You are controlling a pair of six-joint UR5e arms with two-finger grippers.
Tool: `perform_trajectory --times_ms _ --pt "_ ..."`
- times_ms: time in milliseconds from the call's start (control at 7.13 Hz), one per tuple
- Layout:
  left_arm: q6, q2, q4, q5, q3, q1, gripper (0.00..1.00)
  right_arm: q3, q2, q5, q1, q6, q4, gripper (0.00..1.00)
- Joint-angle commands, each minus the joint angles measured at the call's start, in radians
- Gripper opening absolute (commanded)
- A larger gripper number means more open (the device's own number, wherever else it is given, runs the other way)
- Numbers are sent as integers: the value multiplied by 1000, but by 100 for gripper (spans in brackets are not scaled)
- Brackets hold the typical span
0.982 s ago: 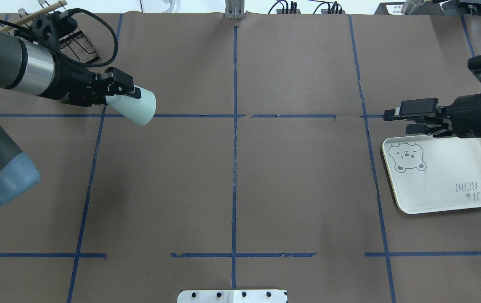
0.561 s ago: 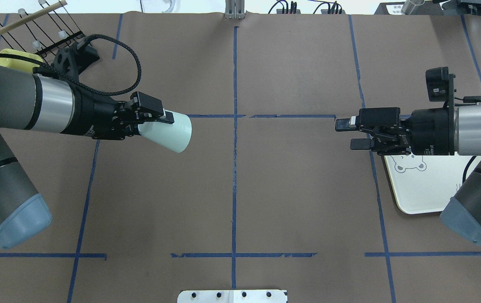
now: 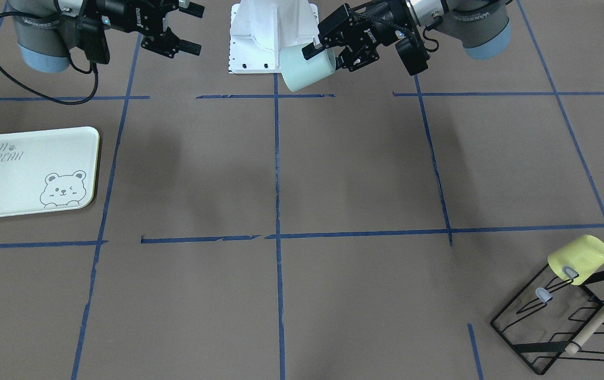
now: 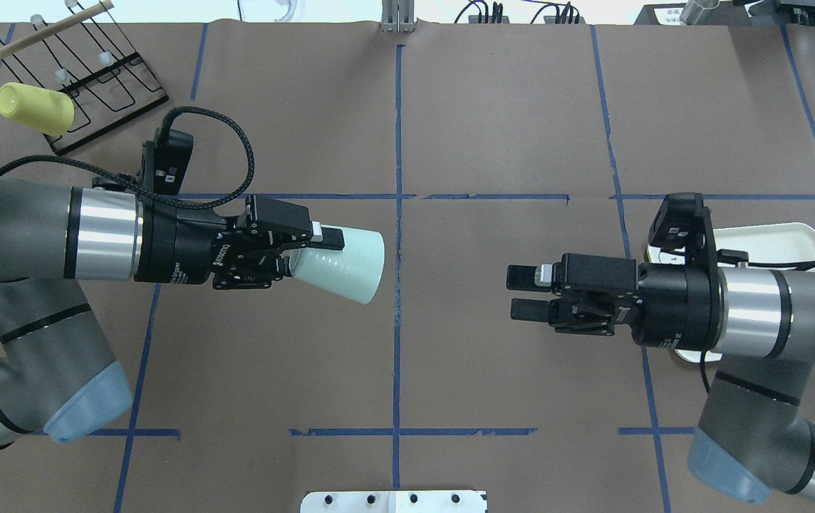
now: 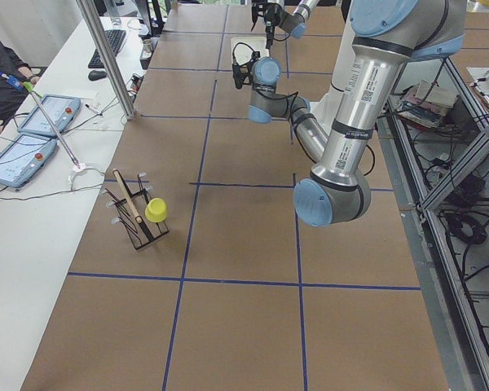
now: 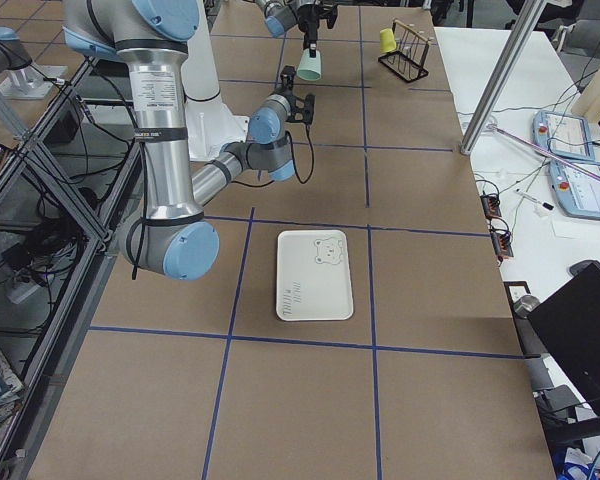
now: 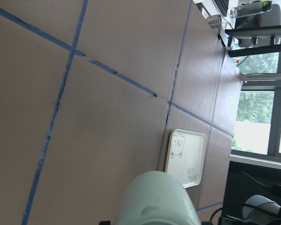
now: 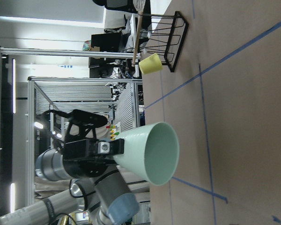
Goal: Left arm grabs green cup and hands to right arm on tray
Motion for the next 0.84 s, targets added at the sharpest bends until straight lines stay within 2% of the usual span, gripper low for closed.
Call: perform_trajectory --times_ms 0,421,701 --pt "-100 -11 -215 0 69 21 44 1 41 -102 -97 2 40 100" --pt "-187 -31 -316 1 71 58 45 1 59 -107 -99 4 38 100" --pt "-213 -32 -317 18 59 90 45 -25 107 -134 -100 4 32 100"
